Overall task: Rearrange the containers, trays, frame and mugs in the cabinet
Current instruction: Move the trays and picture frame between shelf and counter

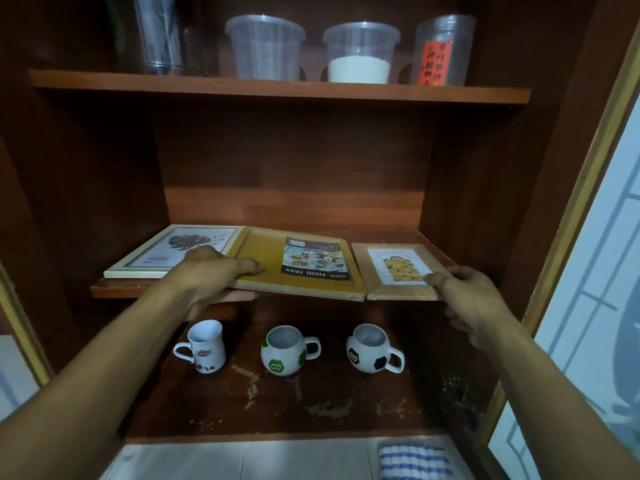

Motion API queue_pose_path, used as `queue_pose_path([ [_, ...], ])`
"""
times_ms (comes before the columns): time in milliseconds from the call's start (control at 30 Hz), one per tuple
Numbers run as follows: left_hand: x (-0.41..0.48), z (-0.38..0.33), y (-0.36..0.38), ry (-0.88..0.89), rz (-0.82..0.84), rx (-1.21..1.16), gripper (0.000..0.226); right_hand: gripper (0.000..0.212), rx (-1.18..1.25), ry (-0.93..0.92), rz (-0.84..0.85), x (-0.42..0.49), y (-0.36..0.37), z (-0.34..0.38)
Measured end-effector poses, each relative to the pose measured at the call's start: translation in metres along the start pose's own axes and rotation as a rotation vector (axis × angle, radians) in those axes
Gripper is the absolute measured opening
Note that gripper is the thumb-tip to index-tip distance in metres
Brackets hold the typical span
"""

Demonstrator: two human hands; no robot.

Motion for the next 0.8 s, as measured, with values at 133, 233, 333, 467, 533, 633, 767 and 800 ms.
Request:
queue_pose_path([
  [133,0.003,0.0,0.005,-0.02,0.023,-0.112,0.036,0.014,0.05,0.026,-0.014,-0.001,0.0,0.0],
  [233,0.008,-0.002,0.003,-0.006,-0.025,-0.127,0.047,0.016,0.094,0.056,-0.013,-0.002,0.002,-0.001],
  [333,0.012,-0.002,0.001,0.029,-0.063,-0.162,0.062,0.019,0.127,0.076,0.006,-0.002,0.003,-0.002],
  [467,0.015,0.004,0.0,0.031,-0.07,-0.213,0.053,0.019,0.193,0.074,0.039,-0.002,0.005,-0.003],
  [533,0.017,0.007,-0.001,0.031,-0.07,-0.229,0.053,0.014,0.213,0.056,0.049,-0.003,0.006,-0.002],
  [633,0.017,0.009,0.0,0.036,-0.055,-0.251,0.054,0.012,0.233,0.04,0.051,-0.005,0.007,-0.001],
  [767,0.015,0.008,-0.001,0.052,-0.045,-0.267,0.051,0.014,0.293,0.046,0.069,-0.009,0.009,-0.001],
  [800,0.015,0.008,-0.002,0.054,-0.045,-0.269,0.051,0.014,0.309,0.051,0.072,-0.01,0.009,-0.001],
])
Point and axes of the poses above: each hand's wrist, its own x-axis towards the middle knuckle, its own y-axis out of the palm, z = x × y, the point moved 8 cm from there along x, towards the middle knuckle, and after that the axes turned 15 degrees about x, right-handed, at the moved point
